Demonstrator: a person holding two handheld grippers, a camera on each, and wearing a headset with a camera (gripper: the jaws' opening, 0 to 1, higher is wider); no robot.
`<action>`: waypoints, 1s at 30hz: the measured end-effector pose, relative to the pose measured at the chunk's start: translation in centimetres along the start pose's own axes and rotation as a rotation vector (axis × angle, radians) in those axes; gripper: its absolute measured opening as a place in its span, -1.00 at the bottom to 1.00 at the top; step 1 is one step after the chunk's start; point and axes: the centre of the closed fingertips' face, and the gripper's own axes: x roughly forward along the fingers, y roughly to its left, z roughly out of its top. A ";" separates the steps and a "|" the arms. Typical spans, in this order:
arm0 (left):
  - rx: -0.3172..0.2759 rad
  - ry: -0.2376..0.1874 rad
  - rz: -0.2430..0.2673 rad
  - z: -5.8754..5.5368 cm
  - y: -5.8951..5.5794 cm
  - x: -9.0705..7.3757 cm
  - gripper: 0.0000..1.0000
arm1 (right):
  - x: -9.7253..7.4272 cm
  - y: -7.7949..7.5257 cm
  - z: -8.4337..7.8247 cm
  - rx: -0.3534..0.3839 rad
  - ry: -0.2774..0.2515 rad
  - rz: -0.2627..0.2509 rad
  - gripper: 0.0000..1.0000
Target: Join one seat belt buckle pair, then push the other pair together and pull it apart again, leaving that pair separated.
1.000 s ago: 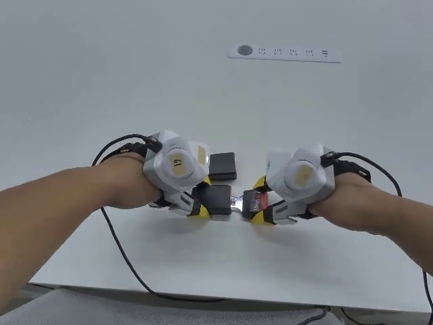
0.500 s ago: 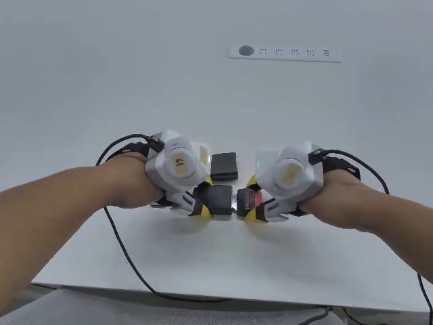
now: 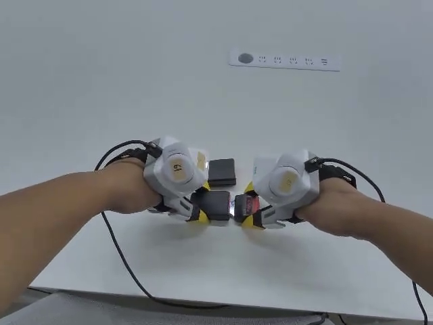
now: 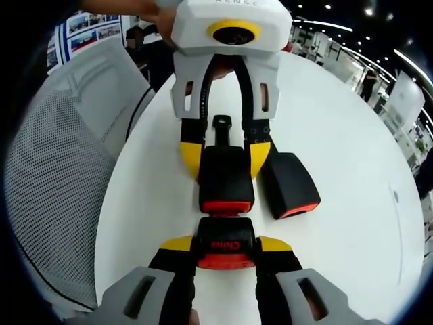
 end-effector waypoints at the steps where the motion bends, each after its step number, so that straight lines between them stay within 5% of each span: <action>1: -0.007 -0.009 0.005 0.0 0.0 0.0 -0.35 | 0.0 0.0 0.0 -0.006 0.003 -0.003 -0.41; 30: -0.021 0.010 0.003 -0.3 0.1 -0.4 -0.34 | 0.0 -0.2 0.0 0.029 0.002 0.010 -0.39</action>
